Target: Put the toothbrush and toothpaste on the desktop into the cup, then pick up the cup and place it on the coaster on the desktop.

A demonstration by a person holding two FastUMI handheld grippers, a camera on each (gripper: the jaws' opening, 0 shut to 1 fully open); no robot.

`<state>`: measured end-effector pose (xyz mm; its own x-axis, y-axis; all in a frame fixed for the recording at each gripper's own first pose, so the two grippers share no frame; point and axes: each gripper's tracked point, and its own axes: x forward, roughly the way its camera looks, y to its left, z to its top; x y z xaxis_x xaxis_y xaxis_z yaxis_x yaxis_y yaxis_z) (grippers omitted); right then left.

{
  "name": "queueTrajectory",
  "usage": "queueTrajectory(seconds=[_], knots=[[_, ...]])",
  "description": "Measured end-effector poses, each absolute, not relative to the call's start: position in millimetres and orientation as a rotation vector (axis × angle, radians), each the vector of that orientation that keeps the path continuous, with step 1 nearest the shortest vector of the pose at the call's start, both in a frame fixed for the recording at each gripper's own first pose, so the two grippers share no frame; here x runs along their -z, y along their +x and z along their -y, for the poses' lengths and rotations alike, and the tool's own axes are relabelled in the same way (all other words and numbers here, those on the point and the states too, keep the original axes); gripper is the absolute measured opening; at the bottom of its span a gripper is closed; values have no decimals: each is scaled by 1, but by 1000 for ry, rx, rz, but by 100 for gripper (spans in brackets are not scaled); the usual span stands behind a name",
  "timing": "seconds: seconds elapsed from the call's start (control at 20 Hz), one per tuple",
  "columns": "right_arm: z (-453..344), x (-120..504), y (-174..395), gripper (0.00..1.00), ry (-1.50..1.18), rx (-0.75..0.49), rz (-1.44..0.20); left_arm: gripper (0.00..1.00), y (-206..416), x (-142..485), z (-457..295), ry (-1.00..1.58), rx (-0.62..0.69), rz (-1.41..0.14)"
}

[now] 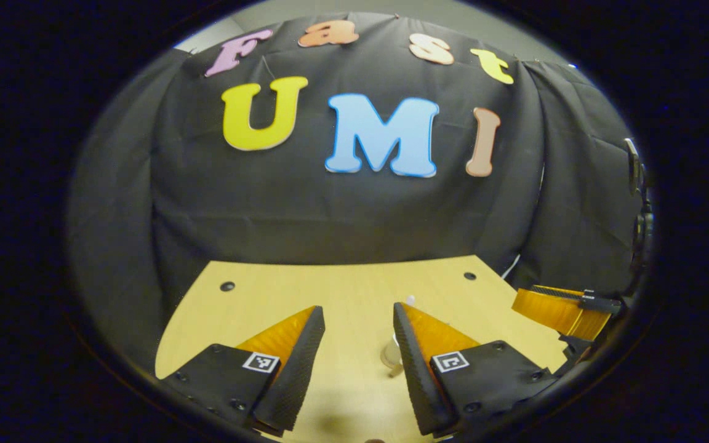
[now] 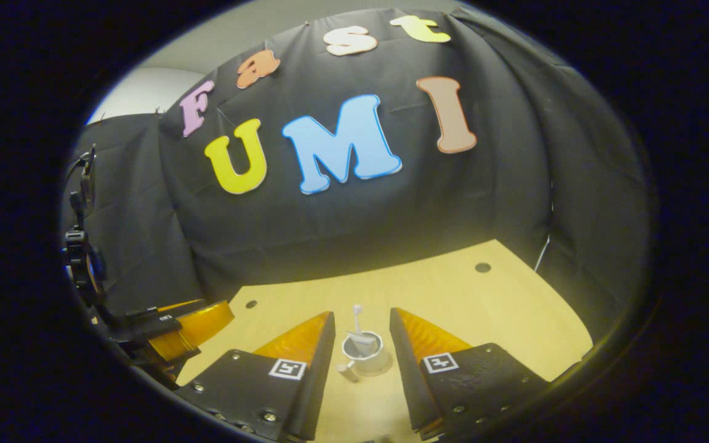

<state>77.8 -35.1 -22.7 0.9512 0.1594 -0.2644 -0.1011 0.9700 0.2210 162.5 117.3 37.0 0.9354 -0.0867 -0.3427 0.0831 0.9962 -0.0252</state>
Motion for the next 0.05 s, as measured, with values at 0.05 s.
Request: queueTrajectory(seconds=[0.05], knots=[[32,8,78,54,188,-138,-252,77,161,-52,-124,-1,57,-304]])
